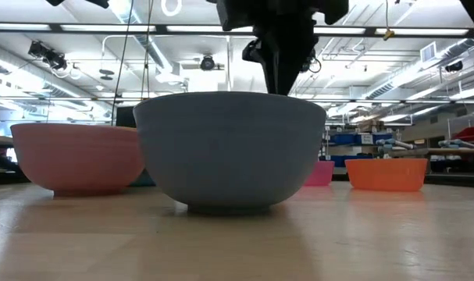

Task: Nest bowls inside each other
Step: Stack the white bowl on top of the yellow bowl

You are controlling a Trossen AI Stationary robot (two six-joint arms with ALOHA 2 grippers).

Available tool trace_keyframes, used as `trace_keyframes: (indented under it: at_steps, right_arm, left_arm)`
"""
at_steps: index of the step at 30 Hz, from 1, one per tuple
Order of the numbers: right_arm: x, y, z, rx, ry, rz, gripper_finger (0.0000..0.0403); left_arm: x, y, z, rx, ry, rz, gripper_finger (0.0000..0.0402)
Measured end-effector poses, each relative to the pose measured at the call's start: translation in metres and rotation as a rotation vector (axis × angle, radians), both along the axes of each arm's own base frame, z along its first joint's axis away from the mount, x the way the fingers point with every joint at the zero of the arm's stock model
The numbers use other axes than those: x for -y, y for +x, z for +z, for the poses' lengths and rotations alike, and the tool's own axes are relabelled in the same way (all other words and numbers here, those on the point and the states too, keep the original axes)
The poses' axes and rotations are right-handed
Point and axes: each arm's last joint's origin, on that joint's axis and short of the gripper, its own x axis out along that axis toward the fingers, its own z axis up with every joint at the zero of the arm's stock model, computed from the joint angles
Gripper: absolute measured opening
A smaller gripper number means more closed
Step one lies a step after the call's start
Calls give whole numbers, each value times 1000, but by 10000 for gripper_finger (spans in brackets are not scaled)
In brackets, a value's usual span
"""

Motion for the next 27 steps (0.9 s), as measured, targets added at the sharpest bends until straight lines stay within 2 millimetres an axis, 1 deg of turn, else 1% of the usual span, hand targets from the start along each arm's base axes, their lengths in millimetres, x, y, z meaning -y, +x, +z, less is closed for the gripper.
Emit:
trace_keyframes:
  at_steps: [2, 8, 13, 22, 27]
  right_arm:
    - [-3, -1, -2, -5, -5, 31, 93]
    - [-10, -1, -17, -6, -44, 81, 86]
    - [-9, 0, -29, -1, -81, 93, 86]
    - [-10, -7, -50, -60, -72, 105, 85]
    - [-11, -7, -63, -45, -70, 107, 84]
  left_arm:
    - [0, 0, 0, -3, 2, -1, 97]
    - [0, 1, 0, -6, 2, -3, 97]
    - [0, 1, 0, -7, 2, -3, 97]
    - [0, 1, 0, -7, 2, -3, 97]
    - [0, 1, 0, -7, 3, -3, 97]
